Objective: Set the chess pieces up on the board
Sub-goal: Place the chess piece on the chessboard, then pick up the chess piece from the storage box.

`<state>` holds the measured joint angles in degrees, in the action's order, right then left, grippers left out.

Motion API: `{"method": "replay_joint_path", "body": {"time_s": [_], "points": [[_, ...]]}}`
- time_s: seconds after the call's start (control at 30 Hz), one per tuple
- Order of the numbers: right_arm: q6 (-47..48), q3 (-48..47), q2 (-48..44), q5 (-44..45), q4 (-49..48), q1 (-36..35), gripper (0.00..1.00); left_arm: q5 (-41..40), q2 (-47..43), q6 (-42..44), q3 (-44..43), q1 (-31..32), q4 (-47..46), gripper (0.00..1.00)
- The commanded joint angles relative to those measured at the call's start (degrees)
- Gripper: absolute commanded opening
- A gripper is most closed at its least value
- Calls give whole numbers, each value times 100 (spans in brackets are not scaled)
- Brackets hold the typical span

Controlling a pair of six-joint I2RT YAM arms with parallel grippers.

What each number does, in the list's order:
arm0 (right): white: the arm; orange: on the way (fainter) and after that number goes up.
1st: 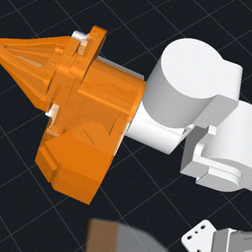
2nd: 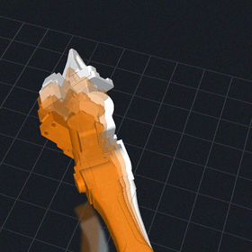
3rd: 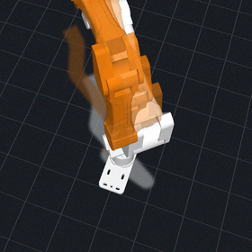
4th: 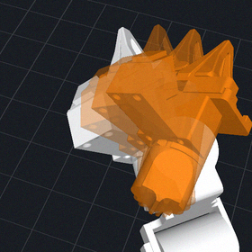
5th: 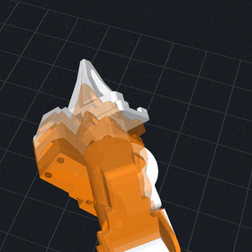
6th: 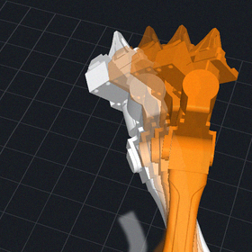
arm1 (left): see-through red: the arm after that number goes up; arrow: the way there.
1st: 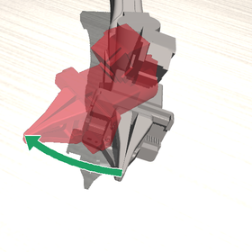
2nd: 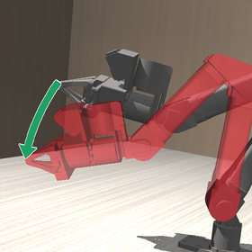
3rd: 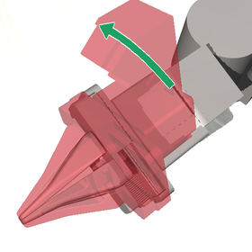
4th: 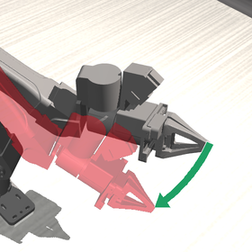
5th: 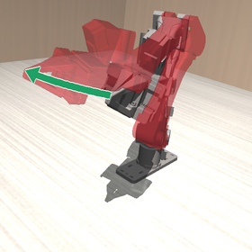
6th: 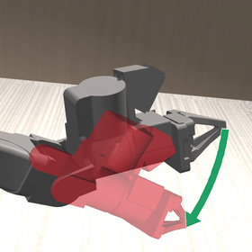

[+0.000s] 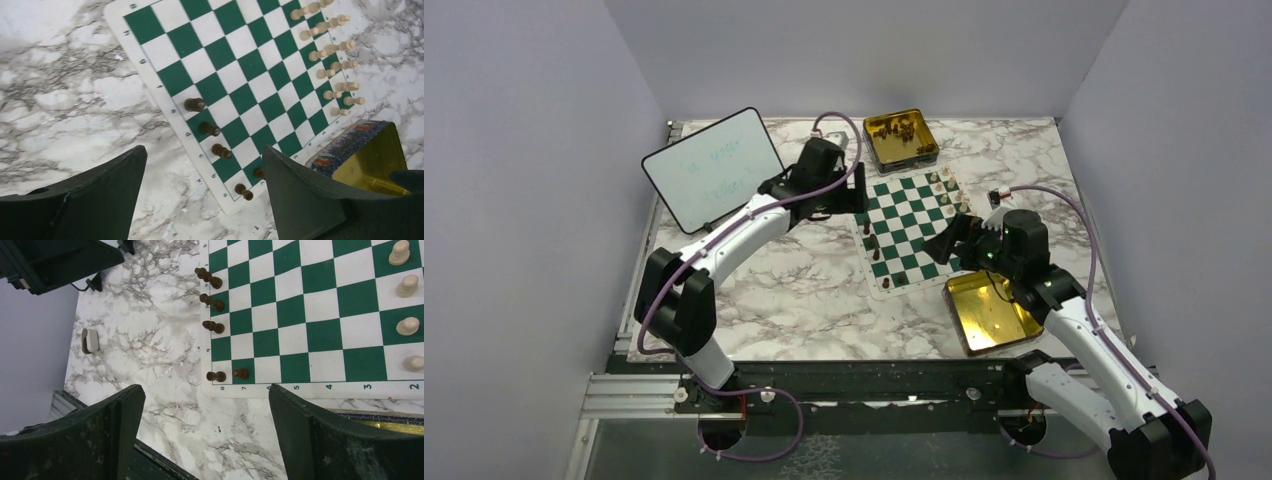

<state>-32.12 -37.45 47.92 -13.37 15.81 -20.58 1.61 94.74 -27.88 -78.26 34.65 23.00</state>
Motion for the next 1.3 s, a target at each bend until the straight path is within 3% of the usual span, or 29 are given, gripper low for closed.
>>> {"method": "replay_joint_path", "body": {"time_s": [0.0,0.13,0.33,0.5,0.77,1.07,1.27], "points": [[136,-267,375,-132,-409,-16,100,610,-559,16,533,-536,-15,88],[469,-600,980,-78,-249,-21,93,978,-1090,198,1059,-1167,13,99],[667,-1179,1963,-45,0,-77,81,1300,-1760,813,1618,-1931,382,99],[701,-1644,2609,393,61,-452,66,1091,-2346,926,2070,-1945,413,99],[970,-2610,3839,1012,329,-1317,58,547,-2727,1115,2849,-1944,136,99],[1436,-3595,4651,1425,191,-1371,45,634,-2802,1092,2851,-1940,99,99],[1917,-4388,5125,1938,17,-1229,46,646,-2847,1083,2835,-1945,73,99]]}}
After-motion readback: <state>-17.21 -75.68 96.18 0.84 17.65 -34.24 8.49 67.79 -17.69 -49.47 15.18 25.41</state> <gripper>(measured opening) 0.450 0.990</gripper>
